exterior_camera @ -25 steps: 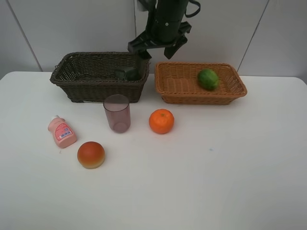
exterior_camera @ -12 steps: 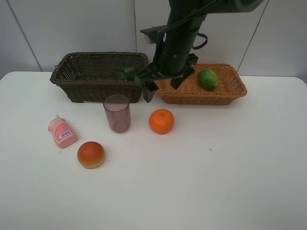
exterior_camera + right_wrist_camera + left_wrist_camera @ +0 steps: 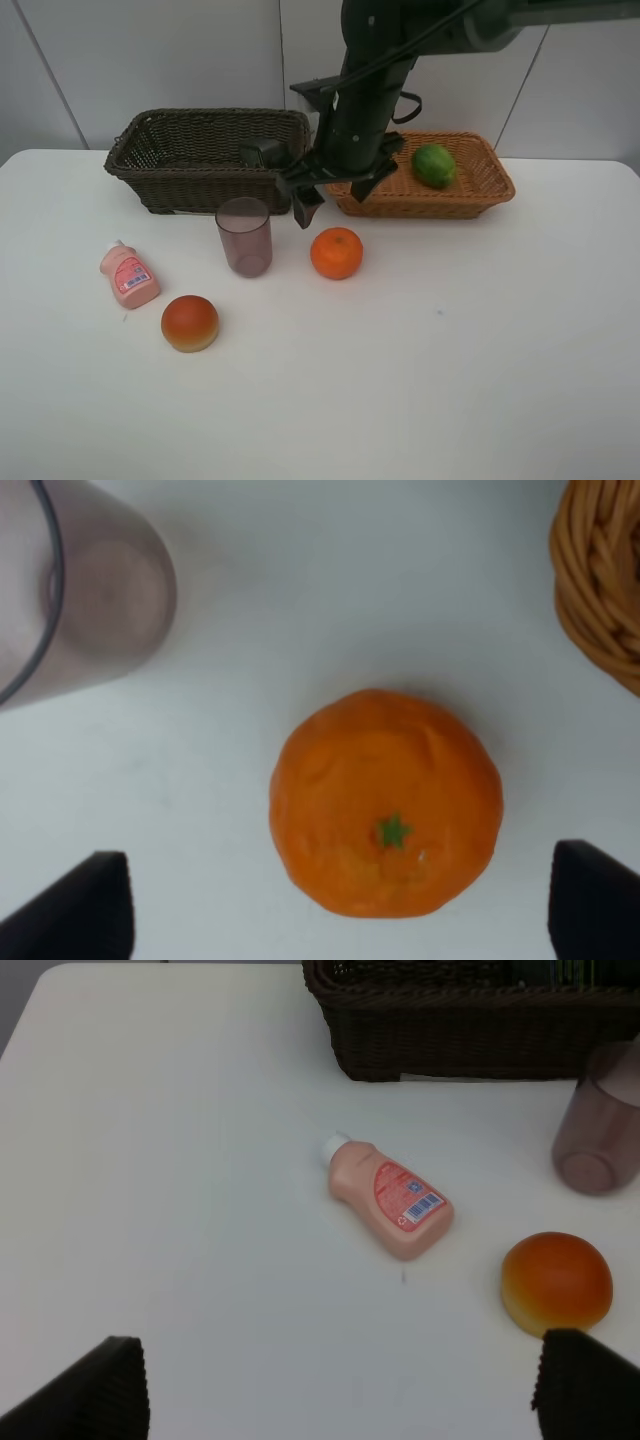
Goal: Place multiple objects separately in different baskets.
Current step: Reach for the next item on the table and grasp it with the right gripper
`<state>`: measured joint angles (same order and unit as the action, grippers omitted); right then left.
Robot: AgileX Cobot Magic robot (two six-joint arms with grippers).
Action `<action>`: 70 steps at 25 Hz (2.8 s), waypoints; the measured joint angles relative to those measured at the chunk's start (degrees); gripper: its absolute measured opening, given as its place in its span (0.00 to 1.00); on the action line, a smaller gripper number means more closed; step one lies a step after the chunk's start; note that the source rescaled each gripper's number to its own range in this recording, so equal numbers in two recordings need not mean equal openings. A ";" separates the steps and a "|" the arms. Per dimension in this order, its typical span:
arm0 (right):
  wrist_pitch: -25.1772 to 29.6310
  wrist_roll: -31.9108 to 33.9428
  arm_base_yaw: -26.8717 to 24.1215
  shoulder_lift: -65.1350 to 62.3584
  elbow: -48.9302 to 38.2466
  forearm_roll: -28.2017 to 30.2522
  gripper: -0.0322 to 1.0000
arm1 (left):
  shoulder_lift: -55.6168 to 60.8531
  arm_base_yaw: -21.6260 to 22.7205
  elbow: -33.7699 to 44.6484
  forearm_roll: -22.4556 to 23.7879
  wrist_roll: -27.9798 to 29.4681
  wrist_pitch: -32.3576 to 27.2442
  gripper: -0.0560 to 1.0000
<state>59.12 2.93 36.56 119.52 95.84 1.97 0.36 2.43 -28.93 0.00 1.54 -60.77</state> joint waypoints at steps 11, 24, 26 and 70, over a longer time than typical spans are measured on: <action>-1.42 1.11 0.00 3.47 -0.97 1.52 0.84 | 0.00 0.00 0.00 0.00 0.00 0.00 1.00; -3.62 1.79 0.00 5.55 -1.51 2.91 0.84 | 0.00 0.00 0.00 0.00 0.00 0.00 1.00; -3.62 1.79 0.00 6.18 -1.51 2.97 0.84 | 0.00 0.00 0.00 0.00 0.00 0.00 1.00; -5.83 1.63 -0.10 11.28 -1.51 5.52 0.65 | 0.00 0.00 0.00 0.00 0.00 0.00 1.00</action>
<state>53.29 4.56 36.46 130.80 94.33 7.50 0.36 2.43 -28.93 0.00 1.54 -60.77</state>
